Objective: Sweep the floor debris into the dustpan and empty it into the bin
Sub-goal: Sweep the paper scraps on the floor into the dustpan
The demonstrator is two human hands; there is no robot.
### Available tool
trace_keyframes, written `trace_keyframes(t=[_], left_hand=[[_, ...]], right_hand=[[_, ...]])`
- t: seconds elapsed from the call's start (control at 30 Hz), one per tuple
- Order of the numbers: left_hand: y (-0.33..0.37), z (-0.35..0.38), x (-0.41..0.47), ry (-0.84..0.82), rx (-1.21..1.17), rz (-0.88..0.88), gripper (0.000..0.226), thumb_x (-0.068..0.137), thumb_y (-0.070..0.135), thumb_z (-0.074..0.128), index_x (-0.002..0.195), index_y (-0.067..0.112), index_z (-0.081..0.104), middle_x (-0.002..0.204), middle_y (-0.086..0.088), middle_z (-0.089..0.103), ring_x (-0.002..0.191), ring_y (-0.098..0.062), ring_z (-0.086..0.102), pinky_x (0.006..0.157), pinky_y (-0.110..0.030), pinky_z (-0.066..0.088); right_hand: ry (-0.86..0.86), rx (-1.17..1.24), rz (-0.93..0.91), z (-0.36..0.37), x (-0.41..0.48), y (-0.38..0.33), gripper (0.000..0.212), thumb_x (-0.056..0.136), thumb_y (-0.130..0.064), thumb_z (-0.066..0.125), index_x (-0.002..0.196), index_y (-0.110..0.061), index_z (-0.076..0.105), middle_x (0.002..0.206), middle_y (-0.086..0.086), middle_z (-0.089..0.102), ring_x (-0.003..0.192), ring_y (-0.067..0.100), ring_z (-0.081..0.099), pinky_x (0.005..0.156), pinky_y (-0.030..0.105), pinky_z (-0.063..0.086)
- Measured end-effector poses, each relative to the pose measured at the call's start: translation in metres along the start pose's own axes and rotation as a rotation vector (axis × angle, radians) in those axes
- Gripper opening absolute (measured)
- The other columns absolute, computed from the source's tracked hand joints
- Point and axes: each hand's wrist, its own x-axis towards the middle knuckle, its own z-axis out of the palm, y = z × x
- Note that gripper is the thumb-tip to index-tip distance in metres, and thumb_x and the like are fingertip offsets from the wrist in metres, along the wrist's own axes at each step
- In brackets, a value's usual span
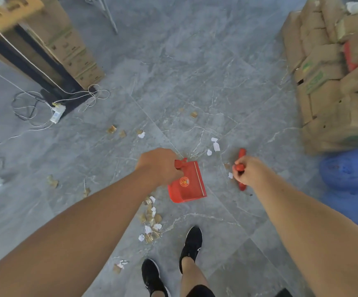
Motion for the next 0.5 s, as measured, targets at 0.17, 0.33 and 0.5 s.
trace_keyframes(t=[0.17, 0.33, 0.5], left_hand=[[-0.038, -0.008, -0.008, 0.027, 0.004, -0.057, 0.029, 0.084, 0.05, 0.055, 0.071, 0.024, 0.061, 0.075, 0.006, 0.062, 0.066, -0.014, 0.058, 0.058, -0.028, 0.046], [-0.079, -0.005, -0.026, 0.021, -0.051, -0.102, 0.024, 0.084, 0.049, 0.06, 0.077, 0.026, 0.061, 0.079, 0.007, 0.061, 0.069, -0.015, 0.059, 0.06, -0.029, 0.047], [-0.126, 0.01, -0.054, 0.021, -0.129, -0.169, 0.031, 0.083, 0.056, 0.061, 0.075, 0.026, 0.059, 0.078, 0.006, 0.062, 0.067, -0.013, 0.057, 0.065, -0.031, 0.052]], right_hand=[[0.027, -0.217, 0.014, 0.045, -0.001, 0.003, 0.04, 0.091, -0.005, 0.05, 0.125, -0.023, 0.06, 0.087, 0.012, 0.055, 0.065, 0.011, 0.051, 0.045, 0.018, 0.049], [-0.107, -0.331, -0.057, 0.084, -0.025, 0.027, 0.032, 0.092, 0.0, 0.047, 0.12, -0.011, 0.058, 0.083, 0.011, 0.051, 0.053, 0.016, 0.049, 0.036, 0.017, 0.044], [-0.14, -0.486, -0.075, 0.128, -0.041, 0.063, 0.039, 0.087, 0.007, 0.045, 0.124, -0.002, 0.053, 0.099, 0.011, 0.056, 0.052, 0.012, 0.047, 0.036, 0.017, 0.043]])
